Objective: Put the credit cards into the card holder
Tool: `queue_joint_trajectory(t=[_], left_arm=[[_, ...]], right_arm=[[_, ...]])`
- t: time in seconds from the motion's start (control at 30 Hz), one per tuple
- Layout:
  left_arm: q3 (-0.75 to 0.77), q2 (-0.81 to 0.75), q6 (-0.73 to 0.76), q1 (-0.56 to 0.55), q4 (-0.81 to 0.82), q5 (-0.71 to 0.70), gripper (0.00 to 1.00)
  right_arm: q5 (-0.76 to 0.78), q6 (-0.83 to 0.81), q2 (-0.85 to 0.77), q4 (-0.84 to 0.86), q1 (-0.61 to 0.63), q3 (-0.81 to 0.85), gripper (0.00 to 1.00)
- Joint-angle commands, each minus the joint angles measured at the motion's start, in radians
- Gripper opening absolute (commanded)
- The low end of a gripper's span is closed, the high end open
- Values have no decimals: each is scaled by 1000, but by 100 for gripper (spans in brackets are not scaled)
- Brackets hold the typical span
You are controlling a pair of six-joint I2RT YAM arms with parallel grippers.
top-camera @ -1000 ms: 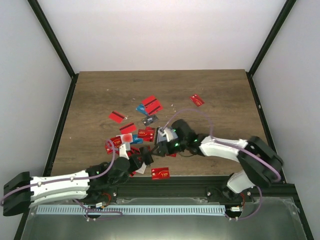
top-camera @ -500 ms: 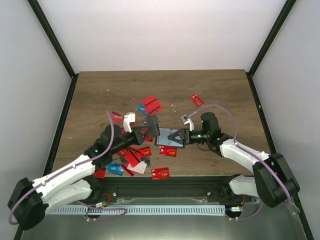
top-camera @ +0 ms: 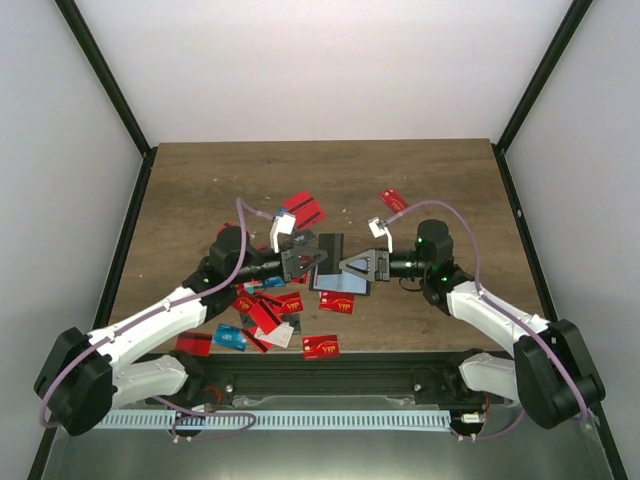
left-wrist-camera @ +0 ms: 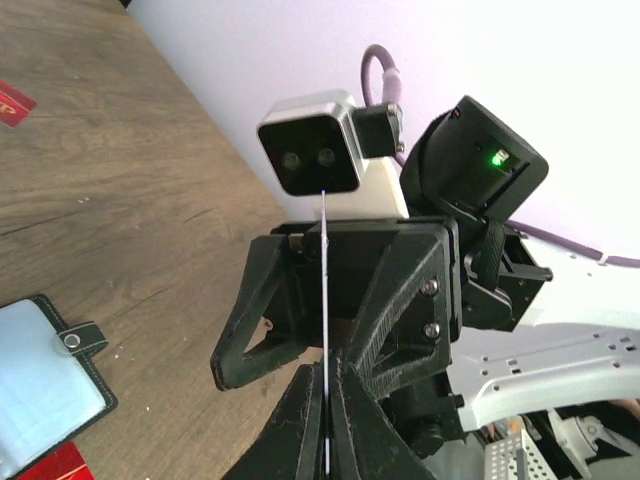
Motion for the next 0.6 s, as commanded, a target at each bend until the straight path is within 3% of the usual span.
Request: queue_joint_trajectory(t=[0.0, 0.2, 0.4, 0.57], left_arm=[[24, 11, 24, 8, 49, 71, 4], [24, 22, 21, 9, 57, 74, 4], [24, 47, 13, 10, 84, 86, 4], [23, 75, 9, 10, 101, 88, 4]], right_arm=[[-41, 39, -12, 74, -14, 54, 48], [-68, 75, -1, 114, -14, 59, 26], [-105, 129, 8, 195, -14, 38, 18], [-100, 130, 6, 175, -14, 35, 4]])
